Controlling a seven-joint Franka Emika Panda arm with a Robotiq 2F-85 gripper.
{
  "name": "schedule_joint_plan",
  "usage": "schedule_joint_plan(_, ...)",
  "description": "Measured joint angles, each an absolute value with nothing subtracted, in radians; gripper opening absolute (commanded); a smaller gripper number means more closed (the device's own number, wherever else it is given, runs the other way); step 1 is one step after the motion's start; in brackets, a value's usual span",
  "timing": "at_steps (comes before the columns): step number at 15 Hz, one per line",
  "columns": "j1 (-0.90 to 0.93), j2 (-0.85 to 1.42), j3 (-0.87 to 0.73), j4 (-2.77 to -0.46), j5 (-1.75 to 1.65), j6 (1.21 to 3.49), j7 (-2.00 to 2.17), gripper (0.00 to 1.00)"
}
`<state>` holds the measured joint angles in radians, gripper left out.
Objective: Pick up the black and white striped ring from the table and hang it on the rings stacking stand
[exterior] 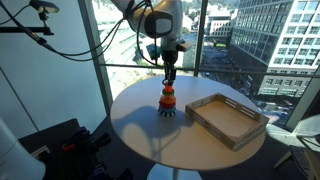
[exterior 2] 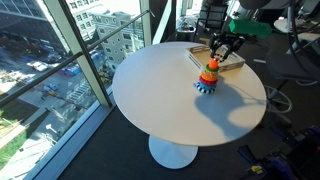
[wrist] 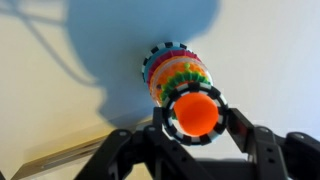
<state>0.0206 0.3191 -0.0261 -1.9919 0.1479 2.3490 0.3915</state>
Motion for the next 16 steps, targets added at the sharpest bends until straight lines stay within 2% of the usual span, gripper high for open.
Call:
schedule_joint_plan(10, 0.039, 0.367, -0.035, -1.948, 0.127, 2.347, 0.411, 0.41)
schedule_joint_plan(11, 0.042, 0.369, -0.038, -1.944, 0.116, 2.344, 0.421, 0.91)
schedule_joint_plan(12, 0.046, 0.369, -0.042, -1.94, 0.102, 2.337, 0.434, 0.92)
schedule_joint_plan(14, 0.054, 0.369, -0.05, -1.931, 0.078, 2.314, 0.454, 1.0)
schedule_joint_plan(16, 0.057, 0.369, -0.052, -1.923, 0.066, 2.292, 0.461, 1.0)
